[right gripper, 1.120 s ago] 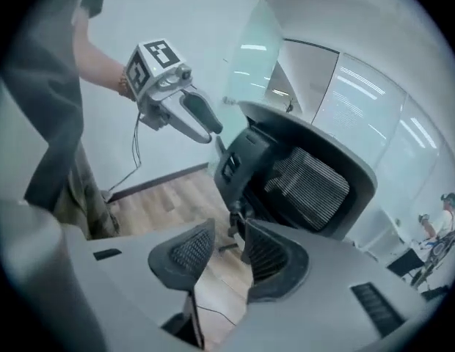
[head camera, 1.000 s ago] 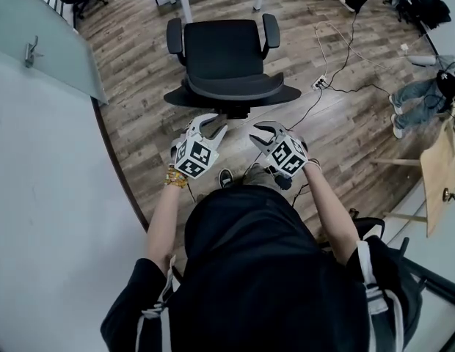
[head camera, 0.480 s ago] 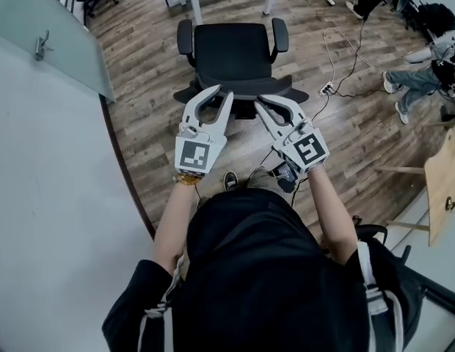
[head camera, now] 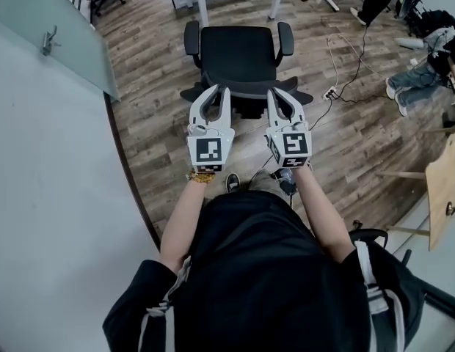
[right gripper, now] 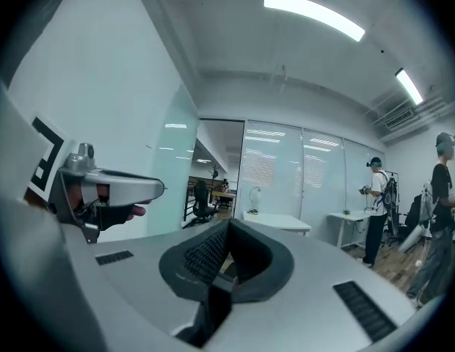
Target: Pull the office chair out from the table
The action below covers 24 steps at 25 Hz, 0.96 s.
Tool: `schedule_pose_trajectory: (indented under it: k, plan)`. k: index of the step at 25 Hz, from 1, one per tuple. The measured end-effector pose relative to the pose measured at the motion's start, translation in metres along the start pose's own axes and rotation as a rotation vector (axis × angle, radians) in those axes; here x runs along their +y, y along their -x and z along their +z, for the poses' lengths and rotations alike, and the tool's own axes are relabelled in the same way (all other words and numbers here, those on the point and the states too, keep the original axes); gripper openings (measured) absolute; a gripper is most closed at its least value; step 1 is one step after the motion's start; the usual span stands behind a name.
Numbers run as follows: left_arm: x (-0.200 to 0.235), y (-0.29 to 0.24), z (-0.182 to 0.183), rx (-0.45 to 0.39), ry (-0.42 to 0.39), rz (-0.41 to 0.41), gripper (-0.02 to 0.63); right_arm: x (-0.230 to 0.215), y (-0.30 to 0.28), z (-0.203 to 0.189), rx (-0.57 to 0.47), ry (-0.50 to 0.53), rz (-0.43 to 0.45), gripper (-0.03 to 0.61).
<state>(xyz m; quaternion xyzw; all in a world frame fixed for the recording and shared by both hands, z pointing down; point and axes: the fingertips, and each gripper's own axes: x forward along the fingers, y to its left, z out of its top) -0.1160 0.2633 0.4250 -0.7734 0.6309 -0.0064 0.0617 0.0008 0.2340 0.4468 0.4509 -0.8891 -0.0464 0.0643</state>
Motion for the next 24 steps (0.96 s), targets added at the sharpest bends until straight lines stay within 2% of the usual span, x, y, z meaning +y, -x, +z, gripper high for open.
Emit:
schedule_pose_trajectory:
  k: [12,19,24]
  plan:
    - [0.01,0.018,-0.019,0.036,0.013,0.007,0.055,0.011,0.011,-0.009,0.021,-0.008,-0.001,0.005]
    - [0.021,0.02,-0.028,0.057,0.02,0.019,0.055,0.0,0.011,-0.013,0.042,-0.009,-0.033,0.005]
    - [0.031,0.027,-0.044,0.097,0.005,0.026,0.055,-0.01,0.018,-0.023,0.079,-0.055,-0.062,0.005]
